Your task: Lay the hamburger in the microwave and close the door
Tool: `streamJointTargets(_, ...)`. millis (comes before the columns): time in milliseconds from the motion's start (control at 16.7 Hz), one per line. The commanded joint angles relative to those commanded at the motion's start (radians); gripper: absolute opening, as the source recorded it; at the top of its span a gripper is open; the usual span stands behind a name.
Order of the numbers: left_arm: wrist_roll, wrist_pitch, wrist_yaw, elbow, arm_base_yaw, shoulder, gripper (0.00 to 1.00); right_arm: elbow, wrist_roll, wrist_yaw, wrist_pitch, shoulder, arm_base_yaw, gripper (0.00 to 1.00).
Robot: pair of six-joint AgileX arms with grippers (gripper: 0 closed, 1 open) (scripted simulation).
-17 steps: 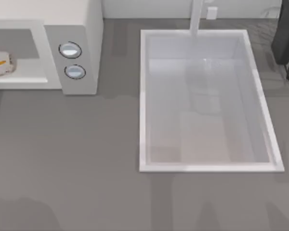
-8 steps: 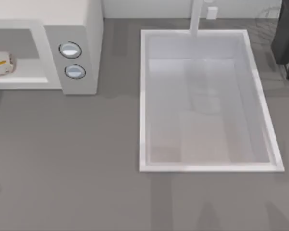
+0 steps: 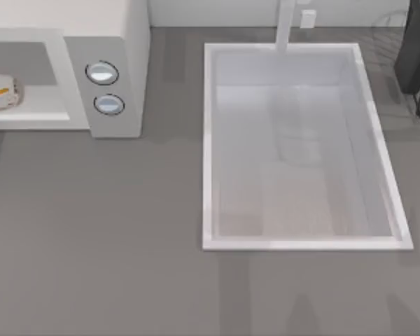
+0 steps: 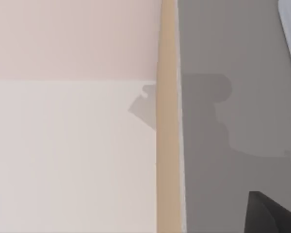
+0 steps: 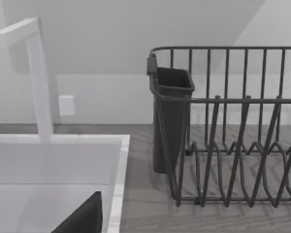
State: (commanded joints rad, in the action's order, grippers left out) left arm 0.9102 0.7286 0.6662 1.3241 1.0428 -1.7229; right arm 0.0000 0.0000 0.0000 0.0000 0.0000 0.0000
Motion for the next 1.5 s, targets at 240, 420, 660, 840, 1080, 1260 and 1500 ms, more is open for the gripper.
streamJointTargets(240,0.002,-0.14,0.001,-0.101,-0.001,-0.045,0.0,0.0,0.0,0.0,0.0,0.0,0.0,1.0)
streamJointTargets(420,0.004,-0.291,0.001,-0.18,-0.001,-0.077,0.0,0.0,0.0,0.0,0.0,0.0,0.0,1.0)
streamJointTargets(660,0.006,-0.369,0.003,-0.25,-0.001,-0.118,0.0,0.0,0.0,0.0,0.0,0.0,0.0,1.0)
streamJointTargets(840,0.005,-0.366,0.004,-0.249,0.0,-0.114,0.0,0.0,0.0,0.0,0.0,0.0,0.0,1.0)
streamJointTargets(1080,-0.037,-0.4,-0.014,-0.32,-0.034,-0.052,0.0,0.0,0.0,0.0,0.0,0.0,0.0,1.0)
streamJointTargets(1260,-0.102,-0.456,-0.045,-0.447,-0.095,0.05,0.0,0.0,0.0,0.0,0.0,0.0,0.0,1.0)
streamJointTargets(1500,-0.18,-0.529,-0.082,-0.599,-0.169,0.177,0.0,0.0,0.0,0.0,0.0,0.0,0.0,1.0)
